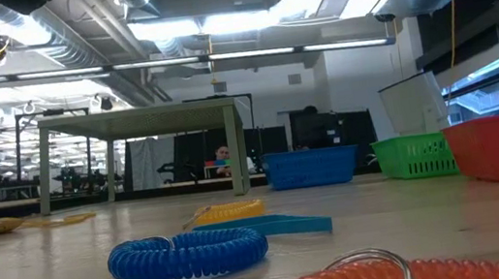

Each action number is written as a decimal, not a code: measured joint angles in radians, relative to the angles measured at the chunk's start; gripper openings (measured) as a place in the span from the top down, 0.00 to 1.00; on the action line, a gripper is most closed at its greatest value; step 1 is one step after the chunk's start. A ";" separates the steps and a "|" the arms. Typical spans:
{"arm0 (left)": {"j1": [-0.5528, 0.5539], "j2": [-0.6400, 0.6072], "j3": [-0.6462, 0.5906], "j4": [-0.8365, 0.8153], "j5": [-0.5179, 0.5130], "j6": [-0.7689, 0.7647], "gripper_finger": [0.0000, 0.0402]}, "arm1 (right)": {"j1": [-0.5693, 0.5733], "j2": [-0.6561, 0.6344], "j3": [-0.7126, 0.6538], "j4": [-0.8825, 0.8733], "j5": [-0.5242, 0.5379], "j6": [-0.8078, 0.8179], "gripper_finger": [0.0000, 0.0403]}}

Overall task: Pick & Place Office Desk Supplies
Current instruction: Put the green spring keychain into the blue bin

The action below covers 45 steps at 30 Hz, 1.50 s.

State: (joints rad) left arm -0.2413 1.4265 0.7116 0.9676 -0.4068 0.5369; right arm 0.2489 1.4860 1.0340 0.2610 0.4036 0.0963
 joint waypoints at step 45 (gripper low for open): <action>0.001 0.011 -0.001 0.004 -0.071 -0.002 0.97 | 0.000 -0.001 0.000 -0.055 -0.057 -0.001 0.36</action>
State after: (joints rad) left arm -0.2401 1.4376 0.7109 0.9720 -0.4778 0.5346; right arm 0.2485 1.4853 1.0342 0.2061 0.3466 0.0956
